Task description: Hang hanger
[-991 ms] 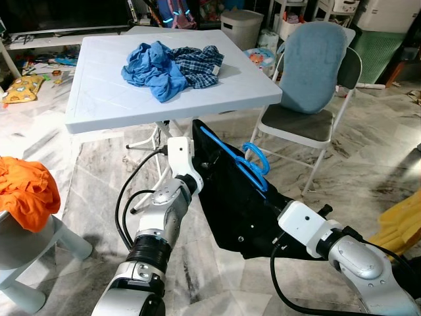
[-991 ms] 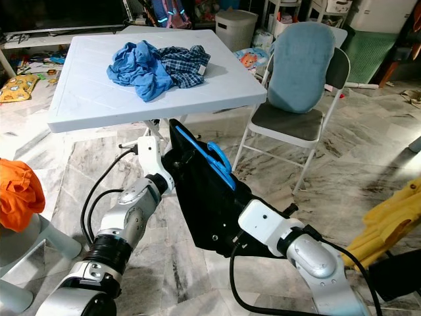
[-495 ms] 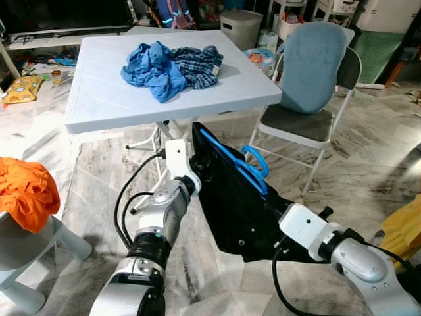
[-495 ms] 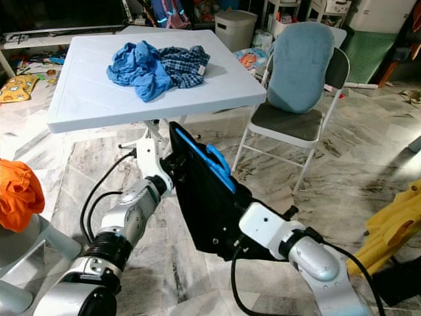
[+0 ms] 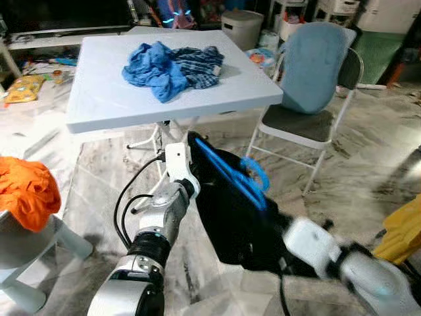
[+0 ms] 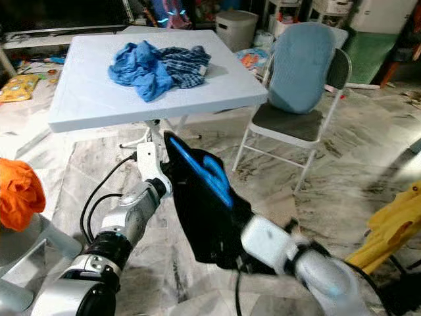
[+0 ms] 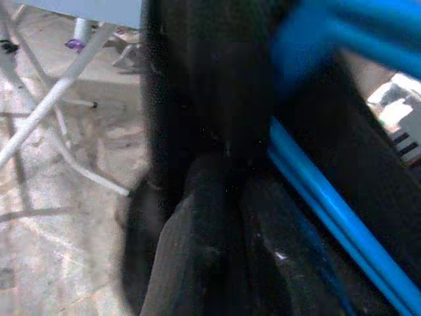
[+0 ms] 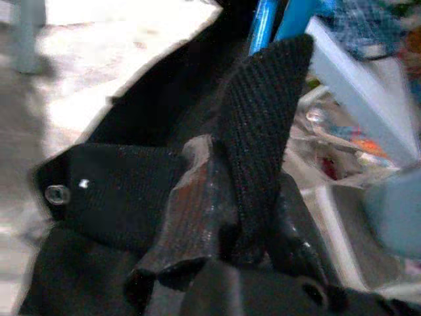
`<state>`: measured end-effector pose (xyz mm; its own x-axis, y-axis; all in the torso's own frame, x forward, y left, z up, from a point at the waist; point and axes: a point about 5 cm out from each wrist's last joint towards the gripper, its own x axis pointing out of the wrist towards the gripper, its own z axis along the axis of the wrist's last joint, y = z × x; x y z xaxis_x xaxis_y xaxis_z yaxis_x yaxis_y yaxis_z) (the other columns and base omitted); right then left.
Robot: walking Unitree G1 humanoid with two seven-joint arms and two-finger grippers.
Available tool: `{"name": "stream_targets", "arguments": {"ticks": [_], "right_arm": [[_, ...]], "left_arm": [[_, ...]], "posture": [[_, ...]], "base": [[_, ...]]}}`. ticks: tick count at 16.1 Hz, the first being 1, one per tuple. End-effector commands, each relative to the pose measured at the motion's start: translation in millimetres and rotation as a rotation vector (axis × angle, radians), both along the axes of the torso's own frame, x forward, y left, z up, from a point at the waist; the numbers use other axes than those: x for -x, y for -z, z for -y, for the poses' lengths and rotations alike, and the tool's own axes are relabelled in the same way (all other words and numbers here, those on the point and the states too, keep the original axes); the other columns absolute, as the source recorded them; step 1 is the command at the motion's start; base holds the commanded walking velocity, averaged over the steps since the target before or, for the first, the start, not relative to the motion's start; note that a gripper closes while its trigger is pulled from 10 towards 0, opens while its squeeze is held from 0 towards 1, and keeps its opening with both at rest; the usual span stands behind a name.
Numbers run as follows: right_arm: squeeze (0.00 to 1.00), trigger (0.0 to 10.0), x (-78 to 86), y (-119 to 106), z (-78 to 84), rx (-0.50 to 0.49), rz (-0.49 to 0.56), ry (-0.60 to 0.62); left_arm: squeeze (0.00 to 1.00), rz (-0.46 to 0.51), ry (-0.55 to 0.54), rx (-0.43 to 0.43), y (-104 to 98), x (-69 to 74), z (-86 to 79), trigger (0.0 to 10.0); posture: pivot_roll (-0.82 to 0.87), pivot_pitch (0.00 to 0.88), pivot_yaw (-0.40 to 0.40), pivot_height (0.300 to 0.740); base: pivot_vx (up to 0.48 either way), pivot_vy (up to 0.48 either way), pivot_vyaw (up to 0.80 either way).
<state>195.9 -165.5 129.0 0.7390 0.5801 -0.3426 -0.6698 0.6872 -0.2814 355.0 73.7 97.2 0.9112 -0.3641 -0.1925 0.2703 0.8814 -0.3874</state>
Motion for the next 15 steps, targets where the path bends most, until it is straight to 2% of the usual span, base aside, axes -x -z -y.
{"name": "stream_targets", "arguments": {"ticks": [1, 3, 5, 9, 12, 15], "right_arm": [[0.00, 10.0, 11.3, -6, 6.5, 0.010, -0.027, -0.040], [0.00, 10.0, 21.9, -3, 23.1, 0.050, -0.073, -0.019], [0.00, 10.0, 26.3, -1, 29.9, 0.080, -0.096, -0.019], [0.00, 10.0, 42.1, 23, 79.9, 0.430, -0.209, 0.036], [0.00, 10.0, 60.5, 40, 99.1, 0.557, -0.333, 0.018], [0.00, 10.0, 69.3, 47, 119.5, 0.668, -0.387, 0.046]], "left_arm": [[0.00, 0.044, -0.065, -0.035, -10, -8.0, -12.5, 0.0], [0.00, 0.058, -0.100, -0.058, -11, -9.6, -17.9, 0.0], [0.00, 0.067, -0.113, -0.066, -13, -10.6, -19.4, 0.0], [0.00, 0.102, -0.117, -0.091, -18, -12.7, -18.5, 0.0], [0.00, 0.137, -0.077, -0.116, -19, -10.8, -13.4, 0.0], [0.00, 0.179, -0.016, -0.124, -24, -9.2, -5.3, 0.0]], "posture": [[-0.01, 0.000, -0.042, 0.740], [-0.02, 0.000, -0.039, 0.740], [-0.02, 0.000, -0.038, 0.740], [-0.02, 0.000, -0.041, 0.740], [-0.01, 0.000, -0.042, 0.740], [-0.02, 0.000, -0.039, 0.740]], "base": [[0.000, 0.000, 0.00], [0.000, 0.000, 0.00], [0.000, 0.000, 0.00], [0.000, 0.000, 0.00], [0.000, 0.000, 0.00], [0.000, 0.000, 0.00]]}}
